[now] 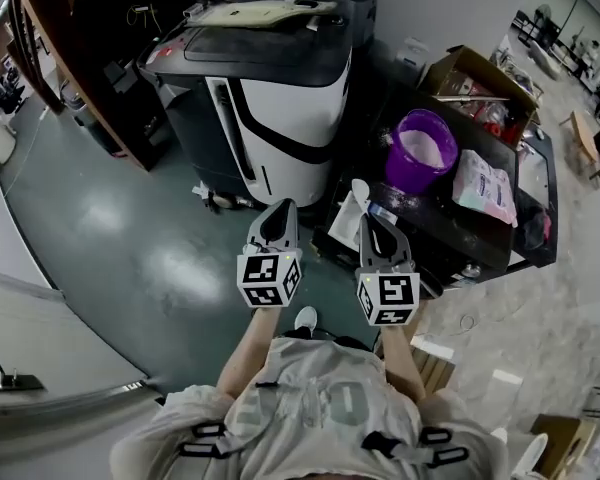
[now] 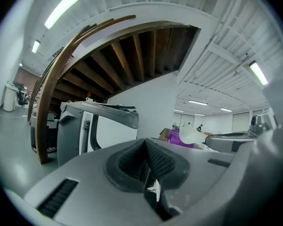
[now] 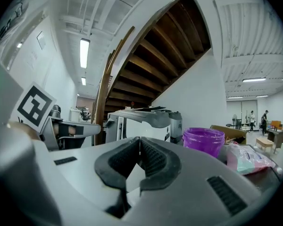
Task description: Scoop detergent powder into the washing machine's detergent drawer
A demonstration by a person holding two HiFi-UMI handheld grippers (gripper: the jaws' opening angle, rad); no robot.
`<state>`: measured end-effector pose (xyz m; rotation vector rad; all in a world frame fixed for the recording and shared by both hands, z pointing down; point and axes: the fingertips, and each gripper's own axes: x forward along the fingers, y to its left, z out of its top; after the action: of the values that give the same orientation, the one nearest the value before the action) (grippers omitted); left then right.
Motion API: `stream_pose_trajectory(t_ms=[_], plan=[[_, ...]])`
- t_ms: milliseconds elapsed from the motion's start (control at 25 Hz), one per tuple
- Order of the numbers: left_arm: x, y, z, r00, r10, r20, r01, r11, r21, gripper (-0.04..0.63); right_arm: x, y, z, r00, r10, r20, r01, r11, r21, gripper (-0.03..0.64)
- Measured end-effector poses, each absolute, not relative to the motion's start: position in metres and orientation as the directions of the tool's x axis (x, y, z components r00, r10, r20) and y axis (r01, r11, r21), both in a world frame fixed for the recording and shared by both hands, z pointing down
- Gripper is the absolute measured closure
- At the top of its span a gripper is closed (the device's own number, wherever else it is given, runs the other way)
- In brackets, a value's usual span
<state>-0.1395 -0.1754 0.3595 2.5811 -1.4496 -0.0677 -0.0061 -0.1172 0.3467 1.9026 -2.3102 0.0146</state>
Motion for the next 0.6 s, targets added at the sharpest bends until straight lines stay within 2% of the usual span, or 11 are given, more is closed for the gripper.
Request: stream_pose_trajectory(t_ms=[240, 600], plan=[[-0.096, -0.202, 0.350, 0.607, -0.793, 0.045, -0.793, -0.601, 0.097, 0.575, 0.023, -0.142, 0.342, -0.095, -0.989, 0.112, -0.991, 0.105, 0.084, 0.606], [-0.004, -0.202, 0.343, 0.743, -0.667, 0.062, -0.669, -0.742, 0.038, 0.575, 0.110, -0.122, 0.347, 0.115, -0.985, 0.126, -0.993, -0.109, 0.049, 0.606]])
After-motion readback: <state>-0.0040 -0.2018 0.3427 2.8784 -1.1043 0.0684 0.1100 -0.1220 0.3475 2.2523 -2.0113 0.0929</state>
